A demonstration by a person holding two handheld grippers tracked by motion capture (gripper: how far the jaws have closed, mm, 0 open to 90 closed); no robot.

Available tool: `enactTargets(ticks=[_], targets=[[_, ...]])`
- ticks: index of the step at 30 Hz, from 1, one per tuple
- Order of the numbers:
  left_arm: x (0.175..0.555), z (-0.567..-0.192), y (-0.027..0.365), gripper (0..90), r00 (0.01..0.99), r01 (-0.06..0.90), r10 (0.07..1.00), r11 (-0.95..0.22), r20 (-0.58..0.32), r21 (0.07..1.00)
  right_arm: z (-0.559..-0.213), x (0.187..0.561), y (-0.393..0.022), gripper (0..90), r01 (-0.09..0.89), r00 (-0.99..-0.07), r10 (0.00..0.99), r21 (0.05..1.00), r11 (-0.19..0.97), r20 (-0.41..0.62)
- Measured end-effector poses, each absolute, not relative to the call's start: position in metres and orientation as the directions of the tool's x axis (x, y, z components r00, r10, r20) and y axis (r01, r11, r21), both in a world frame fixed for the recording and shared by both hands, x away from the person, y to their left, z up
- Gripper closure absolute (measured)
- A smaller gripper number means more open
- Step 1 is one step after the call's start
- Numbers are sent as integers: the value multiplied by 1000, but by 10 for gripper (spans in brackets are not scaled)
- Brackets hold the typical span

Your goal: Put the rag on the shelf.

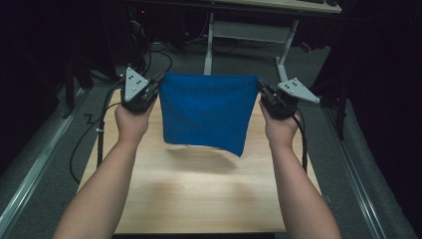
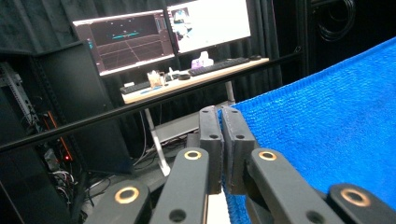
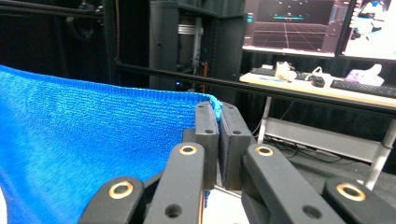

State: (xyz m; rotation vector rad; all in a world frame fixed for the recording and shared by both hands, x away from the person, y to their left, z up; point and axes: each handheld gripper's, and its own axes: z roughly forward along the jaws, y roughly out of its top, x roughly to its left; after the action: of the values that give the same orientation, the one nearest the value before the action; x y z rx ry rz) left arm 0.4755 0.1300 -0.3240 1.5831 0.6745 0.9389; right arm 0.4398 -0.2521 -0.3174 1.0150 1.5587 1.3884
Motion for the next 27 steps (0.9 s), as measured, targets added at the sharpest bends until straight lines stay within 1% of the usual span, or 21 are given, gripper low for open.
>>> enactTargets(ticks=[1,2,6,7,9,10,12,13,16,18,20,24,25,27], targets=[[483,-323,126,882,515,-54,827,-233,227,971,-318,449,-254,886,65,-350,936,995,72,-45],[483,-323,126,882,515,-54,827,-233,227,971,-318,455,-255,886,72,-344,938,995,71,-42],[498,-323,120,882,509,-28,827,-262,240,965,-318,468,-256,886,85,-327,944,993,83,-51],[502,-324,119,882,508,-16,827,-269,239,963,-319,477,-256,886,100,-318,946,991,94,-58],[515,-330,116,882,512,29,830,-272,219,962,-322,486,-257,886,120,-313,948,988,101,-59],[515,-330,116,881,512,29,830,-272,219,962,-324,490,-257,885,121,-311,948,987,106,-64],[527,-343,112,881,527,85,828,-275,192,958,-327,498,-258,886,142,-308,949,983,113,-64],[527,-343,112,882,527,85,828,-275,192,958,-330,502,-259,886,157,-303,950,980,123,-71],[536,-359,112,882,546,148,829,-237,121,960,-336,508,-260,886,180,-301,951,975,130,-71],[541,-373,111,882,556,187,824,-247,105,951,-345,513,-261,886,214,-302,952,968,128,-59],[543,-393,111,882,566,225,817,-282,110,932,-365,519,-261,886,262,-313,948,955,142,-55],[543,-407,114,882,577,259,813,-276,81,926,-388,521,-261,886,304,-327,944,943,135,-30],[541,-414,115,881,578,274,813,-272,68,922,-395,519,-262,886,319,-335,942,940,120,-7],[539,-422,118,881,579,299,815,-255,37,920,-405,517,-261,885,328,-338,941,937,120,-2]])
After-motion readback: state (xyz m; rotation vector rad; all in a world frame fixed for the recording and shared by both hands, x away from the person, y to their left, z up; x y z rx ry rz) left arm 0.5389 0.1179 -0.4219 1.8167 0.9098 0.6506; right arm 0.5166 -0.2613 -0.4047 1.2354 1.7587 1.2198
